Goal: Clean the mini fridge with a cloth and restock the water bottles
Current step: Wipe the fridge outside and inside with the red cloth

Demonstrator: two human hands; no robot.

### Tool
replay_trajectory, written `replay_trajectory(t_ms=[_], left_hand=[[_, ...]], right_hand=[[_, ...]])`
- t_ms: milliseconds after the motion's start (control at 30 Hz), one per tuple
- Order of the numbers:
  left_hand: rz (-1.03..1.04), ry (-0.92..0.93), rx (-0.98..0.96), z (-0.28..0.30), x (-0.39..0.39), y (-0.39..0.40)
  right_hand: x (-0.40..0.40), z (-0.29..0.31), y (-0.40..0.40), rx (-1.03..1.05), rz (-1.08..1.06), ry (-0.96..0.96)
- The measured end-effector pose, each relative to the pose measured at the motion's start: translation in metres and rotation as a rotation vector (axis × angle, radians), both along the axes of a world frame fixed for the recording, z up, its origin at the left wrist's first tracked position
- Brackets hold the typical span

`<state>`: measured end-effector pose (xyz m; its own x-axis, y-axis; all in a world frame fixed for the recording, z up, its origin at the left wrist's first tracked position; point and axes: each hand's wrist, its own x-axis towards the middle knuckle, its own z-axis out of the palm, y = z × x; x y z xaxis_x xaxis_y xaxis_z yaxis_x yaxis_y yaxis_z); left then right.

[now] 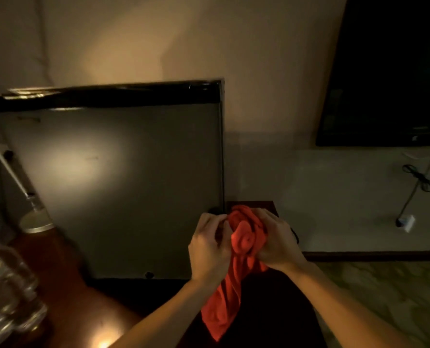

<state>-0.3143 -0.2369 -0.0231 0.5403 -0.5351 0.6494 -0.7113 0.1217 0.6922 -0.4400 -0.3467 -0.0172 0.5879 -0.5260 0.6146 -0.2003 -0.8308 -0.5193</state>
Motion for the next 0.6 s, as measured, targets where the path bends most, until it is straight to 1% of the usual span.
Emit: replay_trajectory(t_ms=[133, 233, 333, 467, 600], left_hand=[[0.087, -0.021, 0.095, 0.040, -0.011, 0.004], [0.167, -0.021, 0.142, 0.073, -0.015, 0.013], [0.220, -0.075, 0.203, 0.104, -0.022, 0.024], [0.291, -0.089, 0.275, 0.138, -0.040, 0.041], [0.359, -0.038, 0.366, 0.163, -0.067, 0.056]], right_hand=[[-0.010, 0.048, -0.014, 0.014, 0.045, 0.034], [-0.017, 0.081, -0.017, 0.011, 0.086, 0.098], [-0.028, 0.106, -0.015, 0.015, 0.114, 0.166], [-0.046, 0.133, -0.009, 0.012, 0.177, 0.155], [-0.063, 0.157, -0.006, 0.021, 0.194, 0.156]])
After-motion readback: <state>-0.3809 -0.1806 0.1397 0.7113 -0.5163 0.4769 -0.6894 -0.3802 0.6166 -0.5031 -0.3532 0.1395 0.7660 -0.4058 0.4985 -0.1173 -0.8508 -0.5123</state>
